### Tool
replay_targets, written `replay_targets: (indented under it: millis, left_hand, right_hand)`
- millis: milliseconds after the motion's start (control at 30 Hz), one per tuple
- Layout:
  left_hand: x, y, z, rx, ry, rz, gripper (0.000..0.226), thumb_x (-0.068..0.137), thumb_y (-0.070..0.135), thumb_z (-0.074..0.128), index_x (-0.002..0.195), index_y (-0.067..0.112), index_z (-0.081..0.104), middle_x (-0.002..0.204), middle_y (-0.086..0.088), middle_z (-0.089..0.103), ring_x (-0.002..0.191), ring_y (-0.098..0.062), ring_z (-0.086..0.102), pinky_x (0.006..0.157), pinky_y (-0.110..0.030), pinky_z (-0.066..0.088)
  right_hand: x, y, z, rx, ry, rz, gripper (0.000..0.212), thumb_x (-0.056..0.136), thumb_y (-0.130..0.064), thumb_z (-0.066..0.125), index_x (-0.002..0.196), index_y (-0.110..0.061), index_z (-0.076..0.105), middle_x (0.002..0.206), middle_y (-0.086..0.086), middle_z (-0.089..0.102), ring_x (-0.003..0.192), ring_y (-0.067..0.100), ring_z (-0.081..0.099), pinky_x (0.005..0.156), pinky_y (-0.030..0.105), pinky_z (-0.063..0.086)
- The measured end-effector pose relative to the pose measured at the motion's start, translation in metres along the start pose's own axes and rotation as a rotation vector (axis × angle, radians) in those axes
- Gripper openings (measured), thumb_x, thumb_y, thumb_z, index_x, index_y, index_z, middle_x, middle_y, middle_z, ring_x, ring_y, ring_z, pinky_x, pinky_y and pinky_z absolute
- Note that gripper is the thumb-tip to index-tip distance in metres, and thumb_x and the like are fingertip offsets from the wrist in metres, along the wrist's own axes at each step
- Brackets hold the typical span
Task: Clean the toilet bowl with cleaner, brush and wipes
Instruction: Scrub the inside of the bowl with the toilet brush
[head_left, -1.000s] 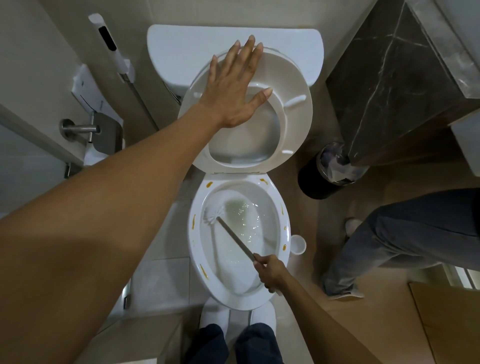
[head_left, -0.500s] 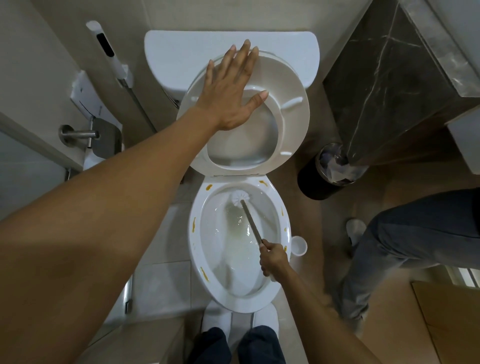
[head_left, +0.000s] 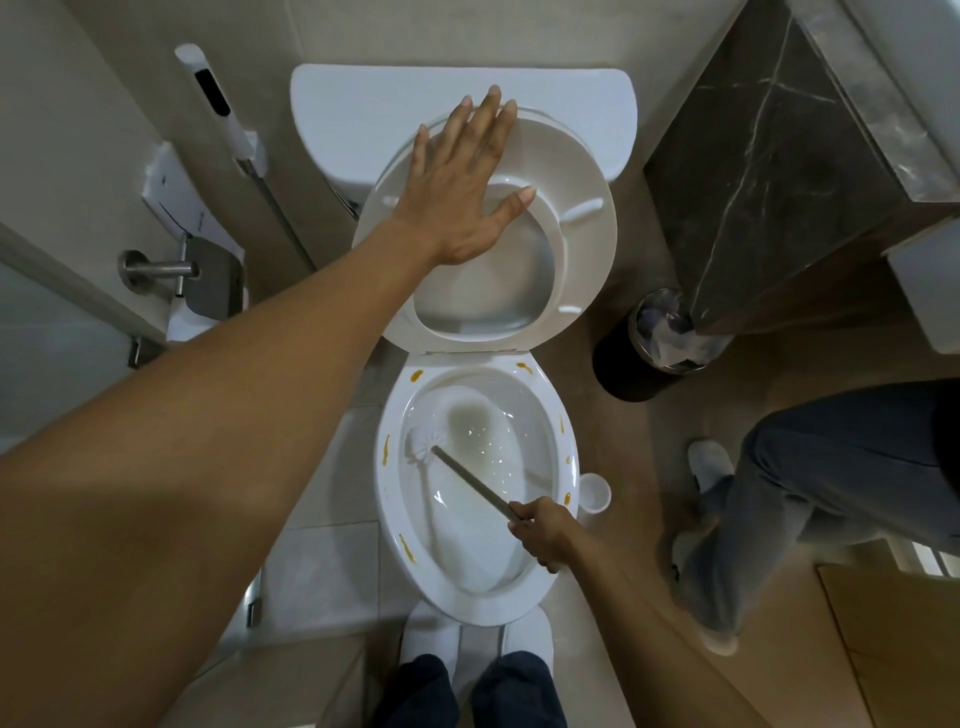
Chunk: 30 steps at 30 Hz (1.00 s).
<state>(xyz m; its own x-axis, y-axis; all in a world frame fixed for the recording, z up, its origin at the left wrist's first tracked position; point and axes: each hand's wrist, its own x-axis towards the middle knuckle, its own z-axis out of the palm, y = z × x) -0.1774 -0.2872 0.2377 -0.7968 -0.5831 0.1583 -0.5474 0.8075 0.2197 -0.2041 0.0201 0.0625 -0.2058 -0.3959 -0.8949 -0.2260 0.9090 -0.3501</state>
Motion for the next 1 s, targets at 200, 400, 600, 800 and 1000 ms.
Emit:
replay_targets:
  millis: [200, 400, 600, 800, 1000]
  left_hand:
    - [0.001, 0.001, 0.0, 0.001, -0.01, -0.001, 0.077, 0.095, 0.061, 0.022, 0.151, 0.018, -0.007, 0.159, -0.003, -0.011, 0.146, -0.024, -0.01, 0.115, -0.054, -0.004]
    - [0.0, -0.001, 0.0, 0.001, -0.007, 0.001, 0.077, 0.095, 0.06, 0.023, 0.152, 0.019, -0.007, 0.159, -0.003, -0.011, 0.146, -0.024, -0.01, 0.115, -0.054, -0.005]
    - [0.0, 0.001, -0.001, 0.0, -0.006, 0.001, 0.077, 0.095, 0.06, 0.023, 0.152, 0.018, -0.006, 0.159, -0.003, -0.011, 0.146, -0.025, -0.01, 0.115, -0.055, -0.004]
    - [0.001, 0.001, -0.002, 0.005, -0.012, 0.001, 0.076, 0.095, 0.059, 0.024, 0.152, 0.018, -0.008, 0.159, -0.003, -0.012, 0.146, -0.025, -0.01, 0.115, -0.055, -0.004]
    - [0.0, 0.003, -0.007, -0.003, -0.037, -0.011, 0.076, 0.096, 0.058, 0.026, 0.151, 0.019, -0.009, 0.159, -0.002, -0.013, 0.146, -0.023, -0.011, 0.115, -0.053, -0.005]
  right_hand:
    - [-0.016, 0.0, -0.028, -0.333, -0.057, 0.058, 0.036, 0.097, -0.025, 0.047, 0.131, -0.02, 0.057, 0.07, 0.004, 0.055, 0.048, 0.013, 0.045, 0.049, 0.022, 0.043]
    - [-0.011, 0.025, 0.001, 0.009, 0.012, 0.02, 0.035, 0.099, -0.027, 0.047, 0.133, -0.019, 0.051, 0.071, 0.001, 0.045, 0.051, 0.011, 0.036, 0.045, 0.022, 0.035]
    - [-0.016, 0.035, 0.017, 0.084, -0.026, -0.042, 0.052, 0.097, -0.03, 0.05, 0.147, -0.023, 0.034, 0.076, -0.002, 0.048, 0.057, 0.01, 0.042, 0.049, 0.021, 0.04]
    - [-0.017, 0.028, 0.008, -0.047, 0.121, -0.126, 0.056, 0.09, -0.038, 0.061, 0.139, -0.014, 0.049, 0.117, 0.007, 0.063, 0.087, 0.012, 0.059, 0.068, 0.018, 0.05]
    - [-0.032, 0.024, -0.002, -0.023, 0.179, -0.162, 0.05, 0.093, -0.035, 0.058, 0.136, -0.011, 0.051, 0.101, 0.001, 0.059, 0.074, 0.007, 0.056, 0.055, 0.012, 0.045]
